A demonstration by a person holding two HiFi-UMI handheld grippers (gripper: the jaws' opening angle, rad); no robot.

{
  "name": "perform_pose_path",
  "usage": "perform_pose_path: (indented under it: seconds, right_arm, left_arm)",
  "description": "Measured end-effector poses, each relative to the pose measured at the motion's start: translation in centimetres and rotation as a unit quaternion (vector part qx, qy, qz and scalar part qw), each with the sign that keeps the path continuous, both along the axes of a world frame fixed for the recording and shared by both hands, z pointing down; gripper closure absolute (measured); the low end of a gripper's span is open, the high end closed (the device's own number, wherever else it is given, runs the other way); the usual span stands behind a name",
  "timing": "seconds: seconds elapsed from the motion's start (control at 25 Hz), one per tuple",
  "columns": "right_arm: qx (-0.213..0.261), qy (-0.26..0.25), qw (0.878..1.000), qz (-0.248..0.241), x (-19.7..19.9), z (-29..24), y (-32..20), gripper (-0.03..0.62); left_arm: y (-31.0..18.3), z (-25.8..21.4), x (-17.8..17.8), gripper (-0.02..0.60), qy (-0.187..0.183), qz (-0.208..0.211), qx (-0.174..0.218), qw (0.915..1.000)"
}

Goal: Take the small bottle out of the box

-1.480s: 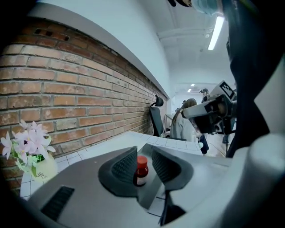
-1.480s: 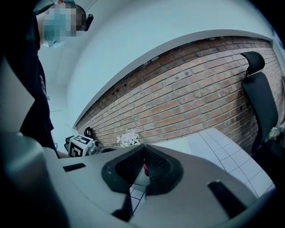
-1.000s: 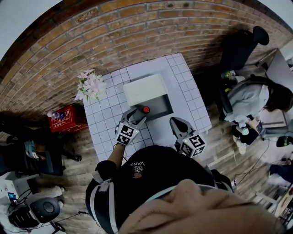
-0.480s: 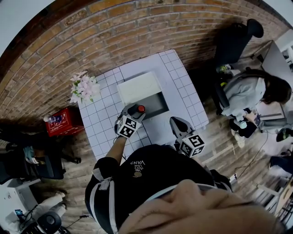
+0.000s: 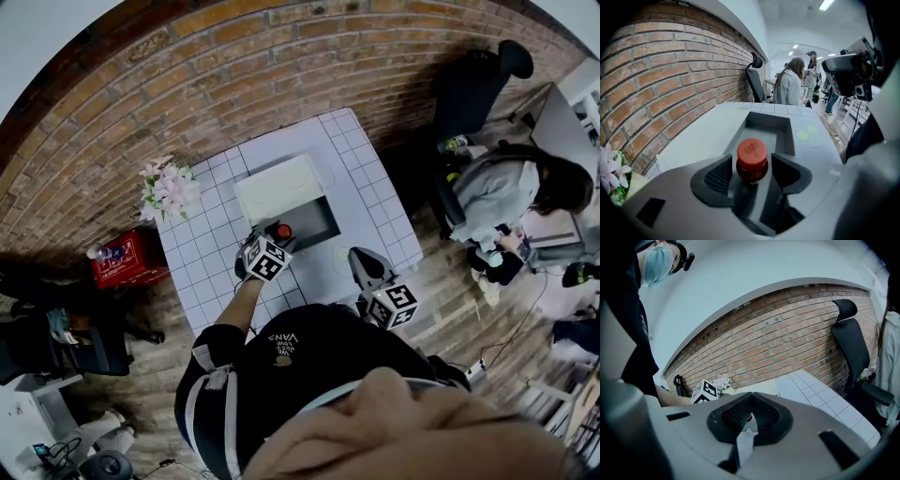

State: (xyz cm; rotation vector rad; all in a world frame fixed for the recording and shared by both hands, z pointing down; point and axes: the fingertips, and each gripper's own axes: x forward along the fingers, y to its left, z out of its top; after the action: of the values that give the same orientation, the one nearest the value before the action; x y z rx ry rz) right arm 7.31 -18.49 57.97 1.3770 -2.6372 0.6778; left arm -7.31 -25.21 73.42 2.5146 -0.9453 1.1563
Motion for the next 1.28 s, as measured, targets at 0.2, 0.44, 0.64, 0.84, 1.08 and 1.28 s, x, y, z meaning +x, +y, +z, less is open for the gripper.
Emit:
perform_pose_path:
  seconds: [0.2, 0.44, 0.64, 0.84, 1.08, 1.28]
  right_arm:
    - [-0.003, 0.0, 1.0, 0.005, 0.4, 0.1, 0.0, 0.595]
    - [0.0, 0.002, 1.0, 0.003, 0.9, 0.4, 0.0, 0.595]
    - [0.003, 0.003, 1.0, -0.001, 0.7, 0.3, 0.0, 0.595]
    - [0.004, 0.003, 1.0, -0.004, 0.5, 0.0, -0.2, 0.595]
    - [0.007, 0.002, 1.0, -0.011, 0.6, 0.1, -0.4, 0.595]
    - [0.011, -0.001, 1.0, -0.023, 0.4, -0.2, -0.9, 0.595]
  left_arm:
    - [-0.3, 0.7, 0.1, 0.328, -0.016, -0.005, -0.005, 0.9999]
    - [-0.4, 0.6, 0.0, 0.355, -0.017, -0.005, -0.006, 0.9998]
    - [-0.4, 0.7, 0.0, 0.358, -0.018, -0.006, -0.005, 0.9998]
    - [-0.5, 0.5, -0.2, 0.359, -0.013, -0.011, -0.005, 0.9998]
    - [-0.4, -0.2, -0.6, 0.36, -0.002, -0.029, -0.002, 0.9996]
    - [-0.7, -2.2, -0.9, 0.36, 0.014, -0.047, 0.023, 0.9985]
